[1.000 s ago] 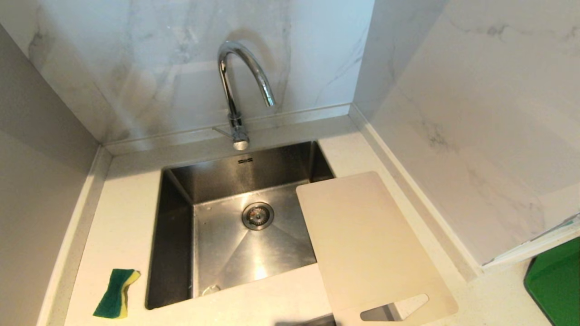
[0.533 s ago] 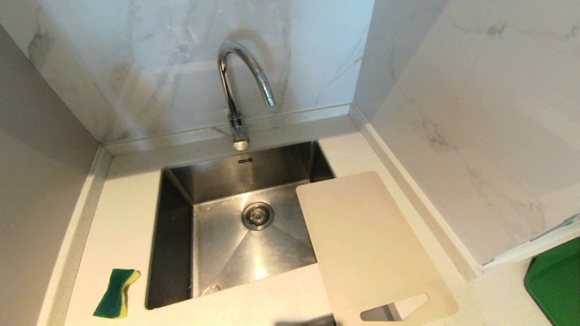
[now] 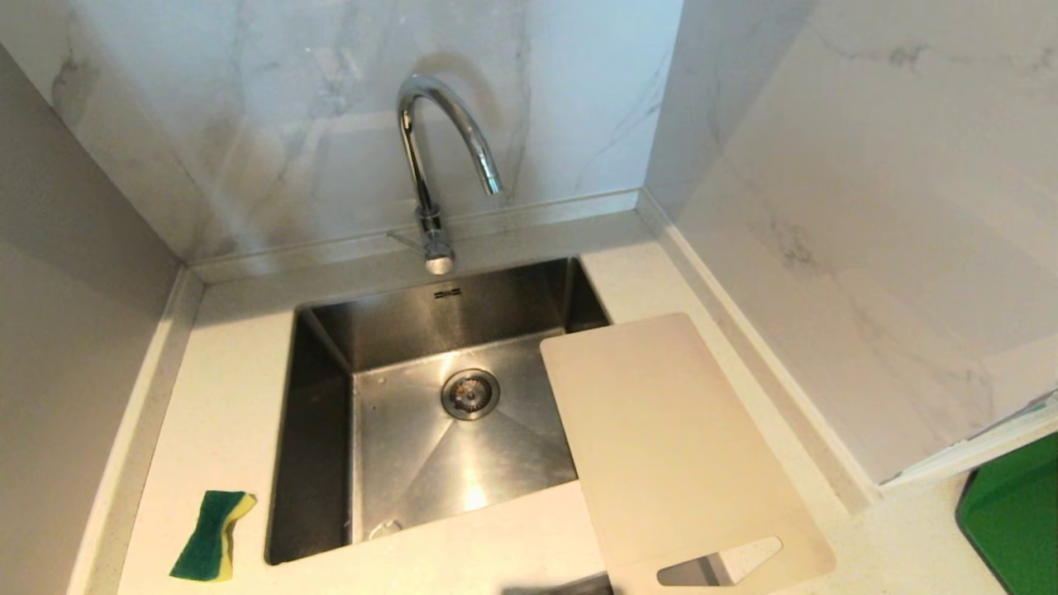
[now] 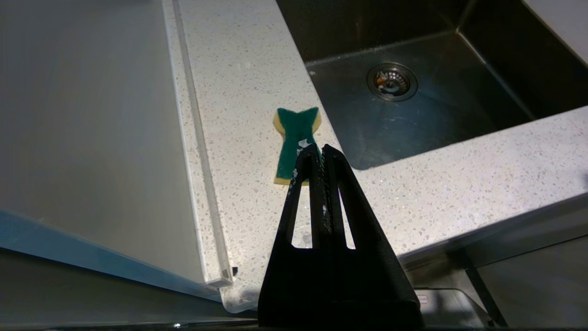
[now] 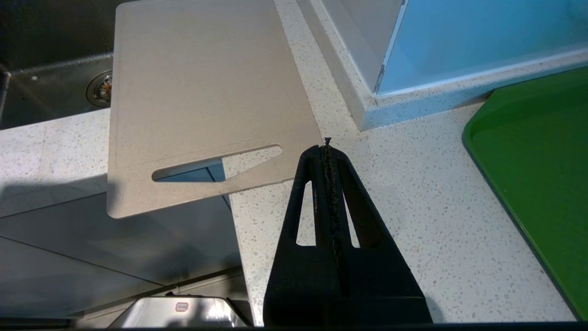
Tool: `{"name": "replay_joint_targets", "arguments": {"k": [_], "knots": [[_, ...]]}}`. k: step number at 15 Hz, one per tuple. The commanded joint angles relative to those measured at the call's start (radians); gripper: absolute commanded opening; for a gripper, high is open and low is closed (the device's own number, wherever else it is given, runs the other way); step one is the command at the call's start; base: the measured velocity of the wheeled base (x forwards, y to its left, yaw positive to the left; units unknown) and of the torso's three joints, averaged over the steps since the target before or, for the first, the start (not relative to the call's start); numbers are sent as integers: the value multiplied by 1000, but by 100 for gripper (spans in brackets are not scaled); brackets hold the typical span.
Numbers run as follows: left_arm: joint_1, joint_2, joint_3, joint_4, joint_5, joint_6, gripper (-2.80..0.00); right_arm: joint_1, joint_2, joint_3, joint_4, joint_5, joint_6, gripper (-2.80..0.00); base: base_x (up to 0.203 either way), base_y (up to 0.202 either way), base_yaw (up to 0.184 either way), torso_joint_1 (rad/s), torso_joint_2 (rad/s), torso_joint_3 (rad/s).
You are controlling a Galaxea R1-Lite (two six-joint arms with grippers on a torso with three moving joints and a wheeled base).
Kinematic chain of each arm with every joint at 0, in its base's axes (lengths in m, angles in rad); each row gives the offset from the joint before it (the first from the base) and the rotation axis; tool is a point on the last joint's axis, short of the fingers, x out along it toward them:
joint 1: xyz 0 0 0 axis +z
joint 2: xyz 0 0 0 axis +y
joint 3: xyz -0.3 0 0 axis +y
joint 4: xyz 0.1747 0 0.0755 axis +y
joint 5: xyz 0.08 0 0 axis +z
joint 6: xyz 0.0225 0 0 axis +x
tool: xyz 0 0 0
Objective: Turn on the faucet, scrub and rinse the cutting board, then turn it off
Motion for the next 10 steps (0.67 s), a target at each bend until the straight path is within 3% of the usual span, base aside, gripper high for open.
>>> {"name": "replay_joint_targets", "arguments": {"k": [1, 10], "knots": [[0, 2, 3, 0, 0, 0, -280, 0, 1, 2, 0, 0, 0, -280, 0, 0, 0, 0, 0, 0], [1, 1, 3, 0, 0, 0, -280, 0, 0, 2, 0, 0, -1, -280, 0, 0, 0, 0, 0, 0]]}}
